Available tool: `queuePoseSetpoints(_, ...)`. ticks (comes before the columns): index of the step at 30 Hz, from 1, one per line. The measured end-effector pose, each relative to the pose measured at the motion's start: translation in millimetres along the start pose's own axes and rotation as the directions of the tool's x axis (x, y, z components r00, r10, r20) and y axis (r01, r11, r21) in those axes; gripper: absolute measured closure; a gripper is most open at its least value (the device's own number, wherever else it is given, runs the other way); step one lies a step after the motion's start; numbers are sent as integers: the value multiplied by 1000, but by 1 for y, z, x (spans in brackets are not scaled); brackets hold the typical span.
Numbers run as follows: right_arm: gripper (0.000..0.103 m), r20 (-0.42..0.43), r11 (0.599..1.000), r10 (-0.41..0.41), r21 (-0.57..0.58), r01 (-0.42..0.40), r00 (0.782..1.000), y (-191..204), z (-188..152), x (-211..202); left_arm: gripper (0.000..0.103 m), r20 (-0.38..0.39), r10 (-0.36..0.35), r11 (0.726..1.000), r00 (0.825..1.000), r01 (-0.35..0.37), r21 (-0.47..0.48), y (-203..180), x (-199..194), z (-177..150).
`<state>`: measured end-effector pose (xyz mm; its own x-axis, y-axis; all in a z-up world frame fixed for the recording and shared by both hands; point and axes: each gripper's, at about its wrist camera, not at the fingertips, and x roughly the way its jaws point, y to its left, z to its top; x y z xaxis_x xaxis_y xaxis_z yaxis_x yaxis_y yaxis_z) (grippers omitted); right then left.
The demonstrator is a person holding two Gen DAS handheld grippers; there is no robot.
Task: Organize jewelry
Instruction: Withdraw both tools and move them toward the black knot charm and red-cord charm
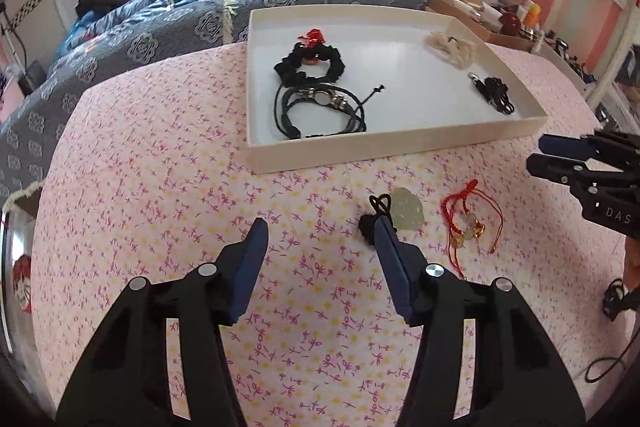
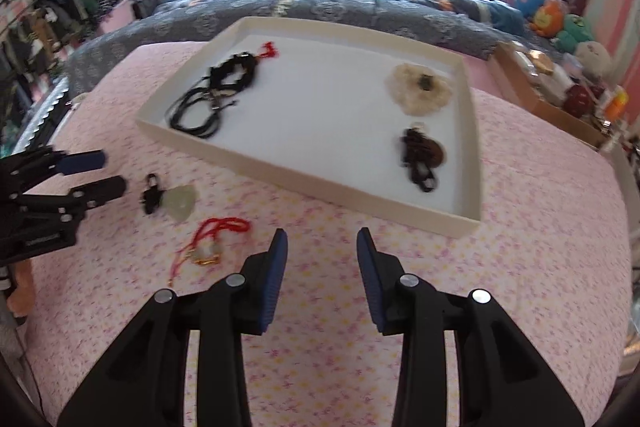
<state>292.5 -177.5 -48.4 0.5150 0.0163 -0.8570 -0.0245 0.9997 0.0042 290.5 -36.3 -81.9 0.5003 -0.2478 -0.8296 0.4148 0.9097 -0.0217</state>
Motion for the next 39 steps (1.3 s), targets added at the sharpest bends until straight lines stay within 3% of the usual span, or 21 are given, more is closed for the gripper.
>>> queuePoseSetpoints(21,66,-41,993,60,-98,-64,997,24,3,24,48,-31,-19,1000,999,20,22,-14,24,11)
queuePoseSetpoints(26,66,-49,991,75,-107,-80,996,28,5,28,41,-39,-16,999,999,17,30,-17,28,12)
queuePoseSetpoints(39,66,-63,991,65,-110,-71,996,27,6,32,34,-39,-24,999,999,25,31,-11,27,8)
